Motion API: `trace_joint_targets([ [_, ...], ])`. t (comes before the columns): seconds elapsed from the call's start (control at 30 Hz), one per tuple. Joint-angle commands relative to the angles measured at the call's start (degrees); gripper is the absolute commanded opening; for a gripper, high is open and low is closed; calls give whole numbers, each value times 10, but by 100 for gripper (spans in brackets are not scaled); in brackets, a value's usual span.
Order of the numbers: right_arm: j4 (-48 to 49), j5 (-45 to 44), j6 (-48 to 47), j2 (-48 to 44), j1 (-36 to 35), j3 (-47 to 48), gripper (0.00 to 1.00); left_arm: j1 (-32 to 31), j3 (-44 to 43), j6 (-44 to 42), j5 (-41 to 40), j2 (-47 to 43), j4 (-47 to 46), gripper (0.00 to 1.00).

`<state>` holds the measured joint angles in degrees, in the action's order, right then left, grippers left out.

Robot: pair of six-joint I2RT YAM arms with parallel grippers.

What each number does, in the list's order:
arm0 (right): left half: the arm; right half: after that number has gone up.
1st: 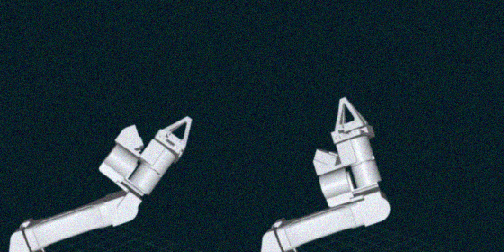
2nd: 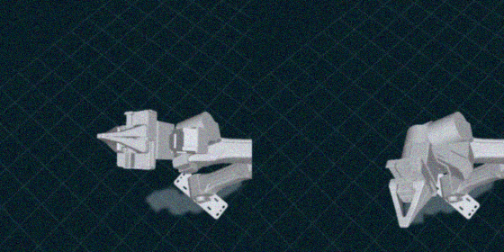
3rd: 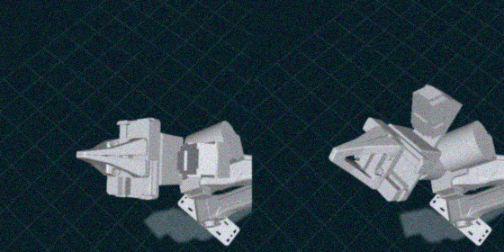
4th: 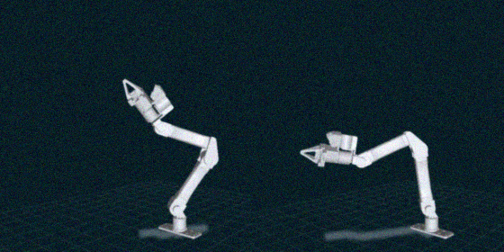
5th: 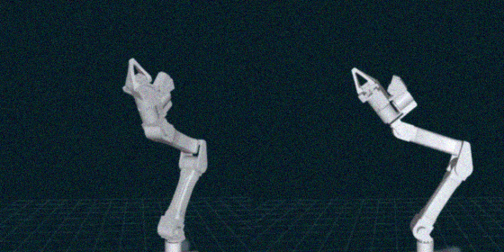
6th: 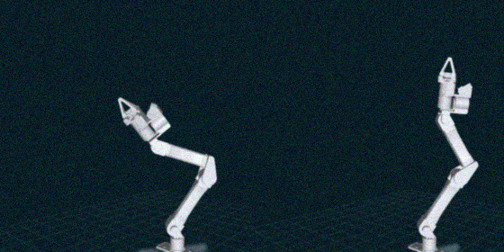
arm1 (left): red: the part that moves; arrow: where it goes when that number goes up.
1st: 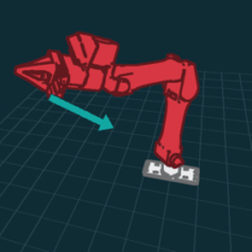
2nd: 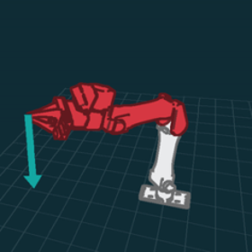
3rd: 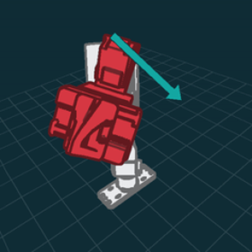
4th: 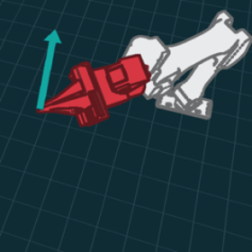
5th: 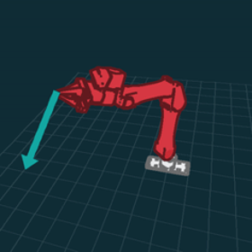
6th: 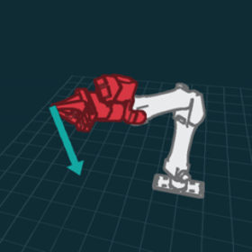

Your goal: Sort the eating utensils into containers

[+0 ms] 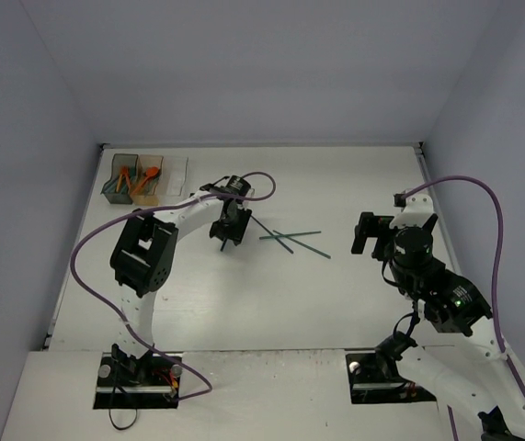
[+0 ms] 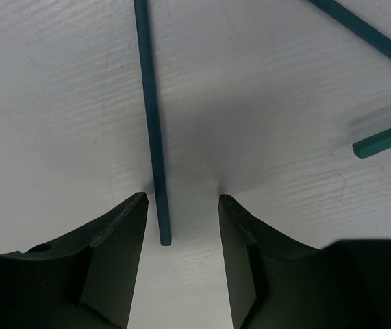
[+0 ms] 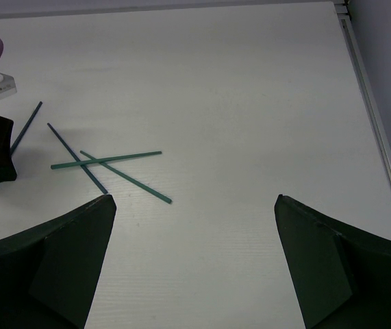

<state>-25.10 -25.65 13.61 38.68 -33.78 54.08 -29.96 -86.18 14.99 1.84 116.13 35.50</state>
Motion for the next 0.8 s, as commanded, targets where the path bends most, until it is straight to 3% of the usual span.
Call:
trace_joint_targets([
  [0.0,30,-7,5,-4,3,7,100,-4,-1,13,-13,-10,-29,39],
  [0.17,30,-6,8,-3,2,8,100,-4,9,15,-13,-5,-32,30],
  [0.23,30,-5,9,-1,3,8,100,-4,14,17,-13,-5,-33,17],
  [0.4,30,-4,9,-1,2,8,100,-3,25,20,-26,-26,-31,0],
  [0.57,30,-5,7,0,3,8,100,10,23,9,-47,-76,-12,0],
  [0.77,30,-10,7,0,3,6,100,76,-24,-40,-76,-121,62,0],
])
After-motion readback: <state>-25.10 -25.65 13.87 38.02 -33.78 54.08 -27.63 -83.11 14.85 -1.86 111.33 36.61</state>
